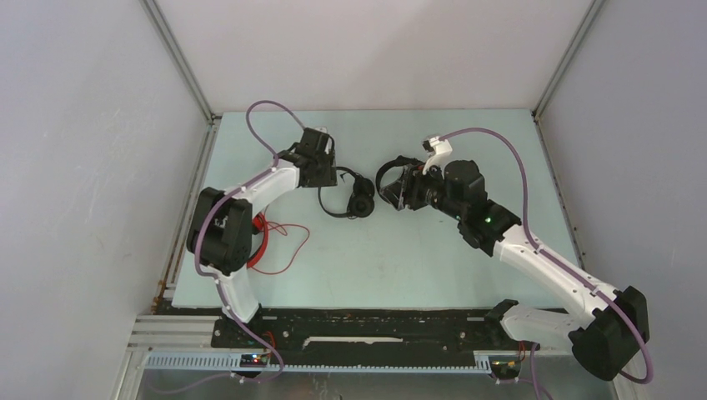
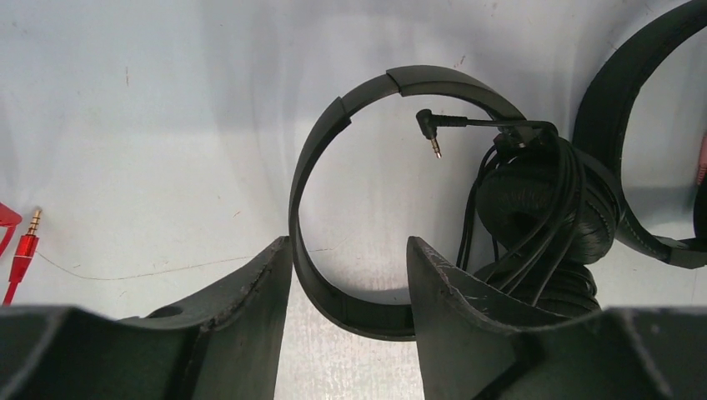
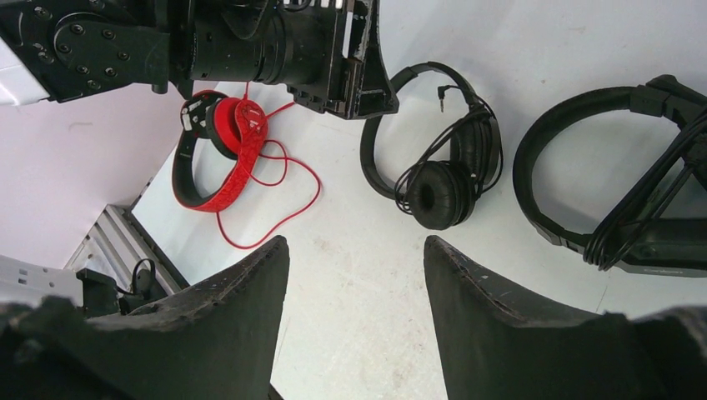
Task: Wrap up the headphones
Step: Place the headphones at the center of the board, then pick up the headphones from the center of the board.
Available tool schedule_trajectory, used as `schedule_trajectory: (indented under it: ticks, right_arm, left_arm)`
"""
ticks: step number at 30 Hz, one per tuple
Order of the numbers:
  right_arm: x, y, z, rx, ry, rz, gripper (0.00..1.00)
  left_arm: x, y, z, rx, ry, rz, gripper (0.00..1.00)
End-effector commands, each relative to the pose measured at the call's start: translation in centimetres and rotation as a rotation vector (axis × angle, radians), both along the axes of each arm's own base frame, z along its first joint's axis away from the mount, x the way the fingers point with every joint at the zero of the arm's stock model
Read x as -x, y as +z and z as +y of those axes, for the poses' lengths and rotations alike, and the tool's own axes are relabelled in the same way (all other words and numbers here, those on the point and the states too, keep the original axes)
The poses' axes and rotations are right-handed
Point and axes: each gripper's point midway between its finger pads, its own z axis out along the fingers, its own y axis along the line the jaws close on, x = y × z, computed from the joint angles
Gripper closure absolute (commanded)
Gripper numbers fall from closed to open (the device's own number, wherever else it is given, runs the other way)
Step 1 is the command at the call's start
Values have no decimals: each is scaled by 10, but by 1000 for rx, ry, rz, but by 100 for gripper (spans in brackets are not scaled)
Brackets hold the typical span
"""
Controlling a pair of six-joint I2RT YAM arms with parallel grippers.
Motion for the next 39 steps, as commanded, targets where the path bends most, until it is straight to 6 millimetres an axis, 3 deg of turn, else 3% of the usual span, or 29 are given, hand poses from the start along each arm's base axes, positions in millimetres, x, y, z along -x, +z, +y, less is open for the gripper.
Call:
schedule_trajectory:
  ticks: [1,5,8,13,17,22,25,28,31,34,39]
  right_arm:
    - [2,22,1,-55,12,-47,37]
    - [4,20,3,-57,22,-33,37]
    - [7,18,4,-57,29,-21,38]
    - [10,19,7,-58,49,-25,38]
    - [13,22,10,-71,72,-30,38]
    - [15,29,17,-98,94,-53,38]
    - [18,29,20,-98,107,-54,38]
    - [19,28,22,-95,113,-54,38]
    - [19,28,22,-90,112,-56,38]
    - [18,27,21,-86,111,-56,38]
    - [17,27,23,-89,110,-60,38]
  left_arm:
    - [-12,61,-8,80,-9,-122,45]
    - [-8,85,-3,99,13,-182,45]
    - [-1,110,20,92,138,-253,43]
    - [33,132,100,1,505,-333,38]
    - [69,123,152,89,779,-320,31]
    - [108,106,206,159,1017,-371,4]
    - [121,100,237,92,1092,-421,1]
    - [134,76,261,29,1155,-343,3]
    - [160,51,272,50,1305,-227,5]
    - [190,30,267,124,1483,-154,12]
    - [203,11,245,255,1579,-31,14]
